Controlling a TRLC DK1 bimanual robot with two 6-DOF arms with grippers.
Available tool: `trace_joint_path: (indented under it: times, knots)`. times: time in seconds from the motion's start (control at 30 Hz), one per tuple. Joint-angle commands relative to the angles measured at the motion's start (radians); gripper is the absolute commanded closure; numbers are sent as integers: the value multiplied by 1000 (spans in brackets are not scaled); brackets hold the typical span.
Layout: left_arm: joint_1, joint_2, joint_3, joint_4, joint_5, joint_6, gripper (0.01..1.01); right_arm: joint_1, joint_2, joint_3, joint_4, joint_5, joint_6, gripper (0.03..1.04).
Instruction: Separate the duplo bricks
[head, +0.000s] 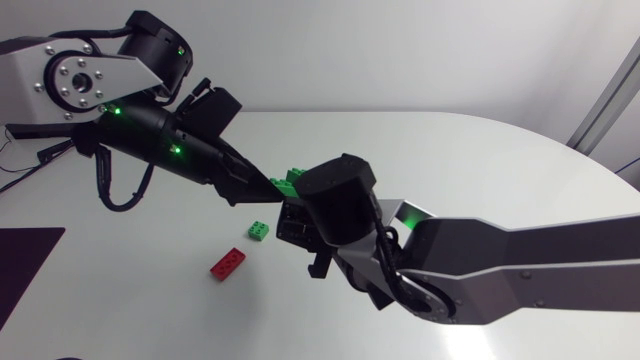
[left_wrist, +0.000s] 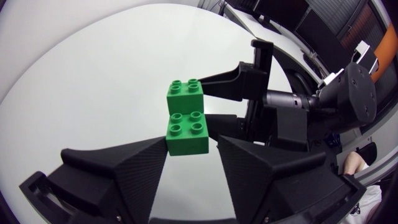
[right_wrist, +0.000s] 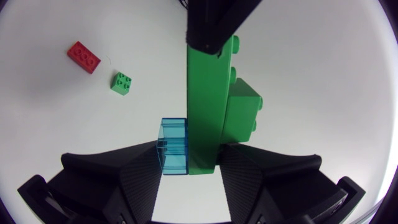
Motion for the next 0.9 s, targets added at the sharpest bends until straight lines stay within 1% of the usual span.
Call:
trace_joint_path:
  times: [0.0, 0.37, 0.57, 0.7, 0.8, 0.87]
  knots:
    - [5, 14, -26, 12, 13, -13, 584, 12, 20, 26, 15, 5, 13, 811]
    - [17, 17, -57, 20, 13, 0, 595, 33, 23, 33, 15, 21, 33, 811]
    - [17, -6, -71, 27, 12, 7, 611, 35, 9, 22, 36, 31, 38, 805]
    - [17, -26, -88, 43, 10, 5, 646, 43, -8, 8, 39, 37, 38, 805]
    - [20, -23, -86, 47, 10, 2, 702, 47, -18, 5, 42, 38, 38, 805]
    - [20, -23, -91, 55, 10, -1, 703, 49, -22, 5, 42, 38, 41, 805]
